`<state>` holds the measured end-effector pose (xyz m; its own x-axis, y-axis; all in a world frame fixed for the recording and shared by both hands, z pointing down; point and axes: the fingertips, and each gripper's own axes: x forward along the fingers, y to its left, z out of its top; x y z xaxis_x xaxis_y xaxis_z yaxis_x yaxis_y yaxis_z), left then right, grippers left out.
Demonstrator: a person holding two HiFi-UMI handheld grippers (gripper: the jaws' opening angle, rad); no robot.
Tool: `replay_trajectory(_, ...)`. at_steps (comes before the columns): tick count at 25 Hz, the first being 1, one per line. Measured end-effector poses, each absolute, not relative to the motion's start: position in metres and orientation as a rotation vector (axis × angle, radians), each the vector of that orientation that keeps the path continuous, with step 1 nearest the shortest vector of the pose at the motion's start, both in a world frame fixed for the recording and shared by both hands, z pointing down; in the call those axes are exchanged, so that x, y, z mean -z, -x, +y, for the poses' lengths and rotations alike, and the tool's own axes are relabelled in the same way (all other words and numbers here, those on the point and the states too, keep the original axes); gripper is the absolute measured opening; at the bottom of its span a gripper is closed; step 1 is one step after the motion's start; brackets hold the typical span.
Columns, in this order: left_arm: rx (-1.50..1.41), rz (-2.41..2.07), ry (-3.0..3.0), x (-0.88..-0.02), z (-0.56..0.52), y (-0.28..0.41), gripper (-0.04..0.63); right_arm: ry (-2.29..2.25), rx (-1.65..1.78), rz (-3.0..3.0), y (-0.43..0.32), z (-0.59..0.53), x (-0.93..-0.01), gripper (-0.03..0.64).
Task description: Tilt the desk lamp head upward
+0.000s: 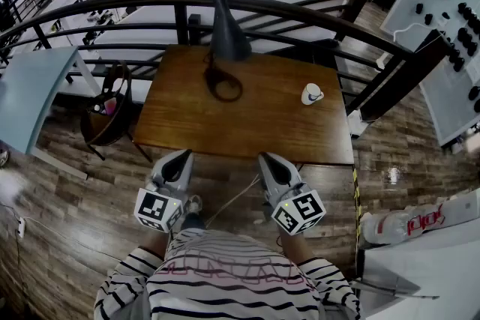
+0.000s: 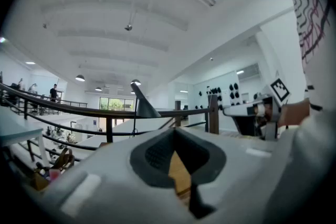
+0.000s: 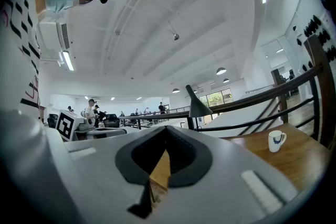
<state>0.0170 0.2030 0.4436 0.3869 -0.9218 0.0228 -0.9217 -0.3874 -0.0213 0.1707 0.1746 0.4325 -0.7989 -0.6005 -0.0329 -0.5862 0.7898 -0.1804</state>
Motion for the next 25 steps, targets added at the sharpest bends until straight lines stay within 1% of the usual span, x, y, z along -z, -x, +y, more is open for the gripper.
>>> replay_trajectory(12, 0.072, 1.727, 2.648, -0.455, 0.158, -0.007, 0.002, 0.982, 0.309, 2.814, -0.163, 0.131, -0.434, 0.0)
replay_trajectory(13, 0.075, 1.719, 2.659, -0.455, 0.151, -0.006, 0.009, 0.982, 0.315, 2.812, -0.161, 0.125, -0.435, 0.015)
replay_trajectory(14, 0.079, 1.712, 2.668, -0.455, 0.144, -0.006, 0.056, 0.982, 0.324, 2.811, -0.159, 0.119, -0.435, 0.055)
replay_trajectory(15, 0.084, 1.705, 2.675, -0.455, 0.137, -0.005, 0.077, 0.986, 0.333, 2.811, -0.157, 0.113, -0.435, 0.069)
replay_trajectory(18, 0.091, 1.683, 2.696, -0.454, 0.115, -0.002, 0.077, 1.016, 0.361, 2.805, -0.152, 0.093, -0.436, 0.071)
replay_trajectory(22, 0.095, 1.653, 2.723, -0.454, 0.082, 0.012, 0.099, 1.042, 0.377, 2.789, -0.139, 0.066, -0.436, 0.12)
replay_trajectory(25, 0.106, 1.611, 2.744, -0.447, 0.058, 0.025, 0.106, 1.082, 0.393, 2.766, -0.126, 0.047, -0.431, 0.126)
